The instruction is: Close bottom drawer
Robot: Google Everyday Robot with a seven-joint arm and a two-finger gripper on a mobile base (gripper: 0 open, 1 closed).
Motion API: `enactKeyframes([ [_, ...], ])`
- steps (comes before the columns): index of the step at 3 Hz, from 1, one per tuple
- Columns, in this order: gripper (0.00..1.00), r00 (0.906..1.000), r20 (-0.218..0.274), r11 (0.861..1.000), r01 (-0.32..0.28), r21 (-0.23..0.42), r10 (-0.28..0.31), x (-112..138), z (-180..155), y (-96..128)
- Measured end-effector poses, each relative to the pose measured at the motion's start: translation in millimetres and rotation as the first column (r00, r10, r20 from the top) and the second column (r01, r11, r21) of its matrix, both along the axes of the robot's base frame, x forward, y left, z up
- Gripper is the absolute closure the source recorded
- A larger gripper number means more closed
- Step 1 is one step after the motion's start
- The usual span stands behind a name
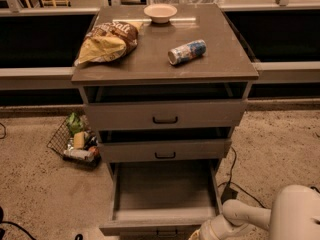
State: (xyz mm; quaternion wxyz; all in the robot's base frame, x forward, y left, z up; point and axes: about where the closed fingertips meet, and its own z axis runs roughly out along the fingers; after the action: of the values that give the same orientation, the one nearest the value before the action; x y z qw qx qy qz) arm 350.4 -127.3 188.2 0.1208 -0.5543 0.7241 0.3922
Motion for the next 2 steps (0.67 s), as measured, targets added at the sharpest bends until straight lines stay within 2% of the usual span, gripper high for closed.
enactKeyframes([
  [1,1.00,0.9998,0.014,1.000,-0.012,-0.019,0.013,3.4,-4.0,1.6],
  [2,1.00,0.9941,0.088,0.995,-0.056,-0.083,0.064,16.1,-12.1,2.4],
])
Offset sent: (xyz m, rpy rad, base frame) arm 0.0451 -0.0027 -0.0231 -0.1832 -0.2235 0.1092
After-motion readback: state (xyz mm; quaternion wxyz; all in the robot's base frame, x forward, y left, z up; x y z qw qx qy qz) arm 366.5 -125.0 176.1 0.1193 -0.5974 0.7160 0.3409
